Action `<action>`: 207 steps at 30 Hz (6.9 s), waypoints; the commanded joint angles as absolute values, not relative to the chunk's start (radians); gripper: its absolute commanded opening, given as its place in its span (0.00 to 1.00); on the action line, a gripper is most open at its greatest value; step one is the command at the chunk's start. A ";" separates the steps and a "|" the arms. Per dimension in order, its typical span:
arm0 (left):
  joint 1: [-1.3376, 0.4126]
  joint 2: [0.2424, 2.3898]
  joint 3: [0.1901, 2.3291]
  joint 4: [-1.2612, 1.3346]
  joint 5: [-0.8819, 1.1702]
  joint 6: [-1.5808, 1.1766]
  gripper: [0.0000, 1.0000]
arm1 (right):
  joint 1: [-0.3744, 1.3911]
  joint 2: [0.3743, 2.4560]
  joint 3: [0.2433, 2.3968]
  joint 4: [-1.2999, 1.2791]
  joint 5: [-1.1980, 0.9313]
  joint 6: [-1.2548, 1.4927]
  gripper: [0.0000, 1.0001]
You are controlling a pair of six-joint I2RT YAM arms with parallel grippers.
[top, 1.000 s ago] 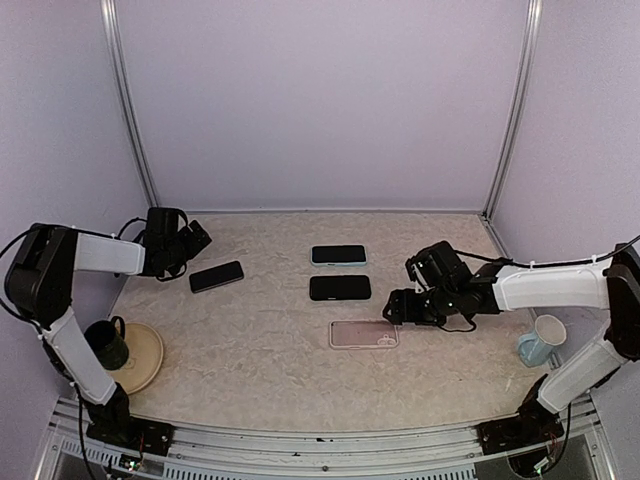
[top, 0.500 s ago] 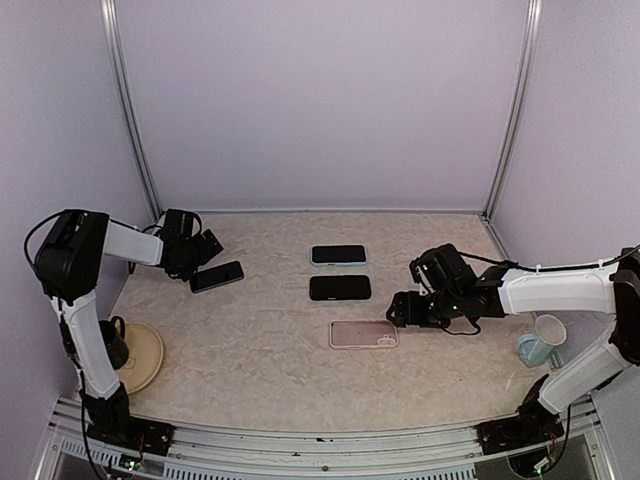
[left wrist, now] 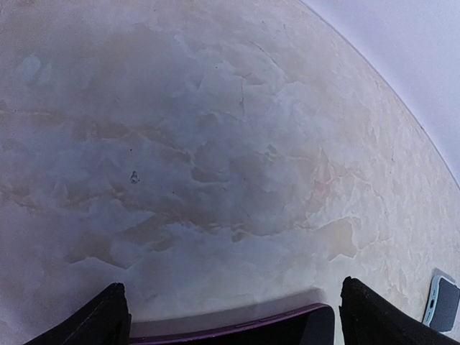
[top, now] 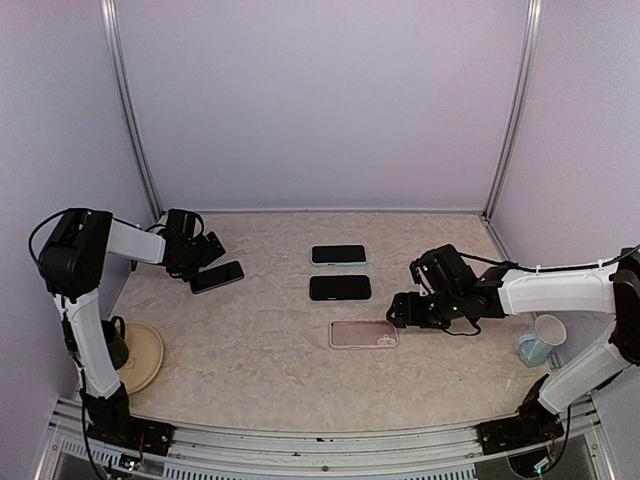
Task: Put the phone into the phone case
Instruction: Move the phone to the center of the board, then pick up the phone from the center of the board.
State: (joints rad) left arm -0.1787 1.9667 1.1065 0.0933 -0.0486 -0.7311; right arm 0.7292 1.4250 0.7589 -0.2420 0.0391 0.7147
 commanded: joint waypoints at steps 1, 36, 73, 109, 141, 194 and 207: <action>-0.188 2.026 1.113 0.040 -0.005 -0.706 0.99 | 0.740 1.442 0.760 -0.231 0.043 0.708 0.82; -0.391 1.876 0.749 0.157 0.186 -0.716 0.99 | 0.740 1.459 0.812 -0.251 0.022 0.651 0.86; -0.660 1.799 0.641 0.042 0.080 -0.577 0.99 | 0.741 1.463 0.849 -0.273 -0.050 0.569 0.95; -0.820 1.567 0.582 -0.108 -0.039 -0.669 0.99 | 0.741 1.451 0.848 -0.268 -0.059 0.568 0.95; -0.924 1.764 0.726 -0.183 -0.214 -0.489 0.87 | 0.741 1.466 0.855 -0.272 -0.073 0.545 0.96; -1.044 1.604 0.633 0.054 -0.289 -0.476 0.74 | 0.801 1.695 1.033 -0.133 -0.462 0.603 0.90; -1.009 1.571 0.673 0.005 -0.296 -0.369 0.99 | 0.807 1.696 1.038 -0.147 -0.452 0.586 0.90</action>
